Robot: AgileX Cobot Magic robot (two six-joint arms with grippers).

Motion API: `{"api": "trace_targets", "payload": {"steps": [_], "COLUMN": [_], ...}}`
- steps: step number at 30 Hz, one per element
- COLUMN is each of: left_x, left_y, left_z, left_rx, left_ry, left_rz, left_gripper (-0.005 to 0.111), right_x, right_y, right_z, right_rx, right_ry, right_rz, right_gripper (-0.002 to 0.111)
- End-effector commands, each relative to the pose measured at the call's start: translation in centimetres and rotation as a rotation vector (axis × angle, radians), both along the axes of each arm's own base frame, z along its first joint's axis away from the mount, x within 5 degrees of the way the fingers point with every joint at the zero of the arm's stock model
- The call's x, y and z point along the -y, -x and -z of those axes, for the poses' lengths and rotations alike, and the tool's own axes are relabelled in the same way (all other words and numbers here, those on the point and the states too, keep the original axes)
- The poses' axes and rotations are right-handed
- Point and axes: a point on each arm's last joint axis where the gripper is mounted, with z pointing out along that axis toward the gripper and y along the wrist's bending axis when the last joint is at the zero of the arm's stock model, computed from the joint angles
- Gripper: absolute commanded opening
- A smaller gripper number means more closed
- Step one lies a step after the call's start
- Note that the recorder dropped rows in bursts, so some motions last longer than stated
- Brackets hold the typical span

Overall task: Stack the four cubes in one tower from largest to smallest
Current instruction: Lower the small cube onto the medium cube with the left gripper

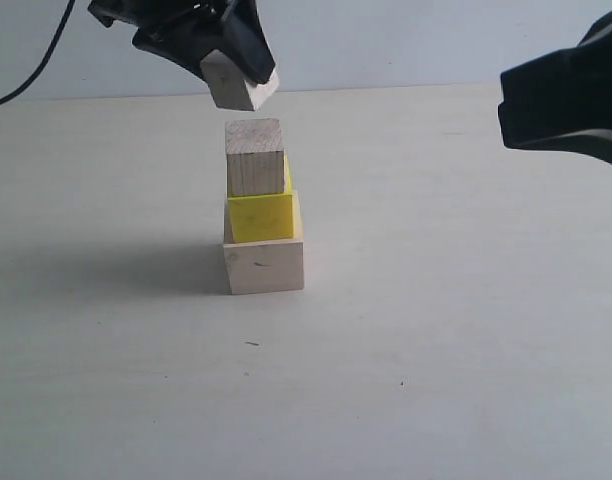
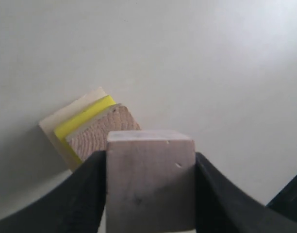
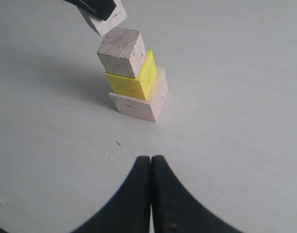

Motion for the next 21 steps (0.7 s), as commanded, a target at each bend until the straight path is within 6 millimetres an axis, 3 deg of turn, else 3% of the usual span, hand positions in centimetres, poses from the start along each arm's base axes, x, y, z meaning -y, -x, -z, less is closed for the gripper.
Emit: {"api": "trace_targets", "payload": {"steps": [1, 10, 21], "left_x": [0.9, 2.1, 2.2], "left_y": [0.7, 1.7, 1.7], "left_z": [-0.6, 0.1, 0.1], "left_rx": [-0.022, 0.019, -0.038], "left_ry": [0.036, -0.168, -0.140], "left_rz": [-0.024, -0.238, -0.405], "left_gripper": [0.000, 0.000, 0.000], "right_x": [0.0, 0.0, 0.0], "right_y": [0.0, 0.0, 0.0], "right_z": [0.1, 0.1, 0.0], "right_rx": [0.004, 0.006, -0.002], "right_ry": [0.003, 0.003, -0.010], "right_rz": [-0.005, -0.002, 0.014], "right_gripper": [0.000, 0.000, 0.000]}}
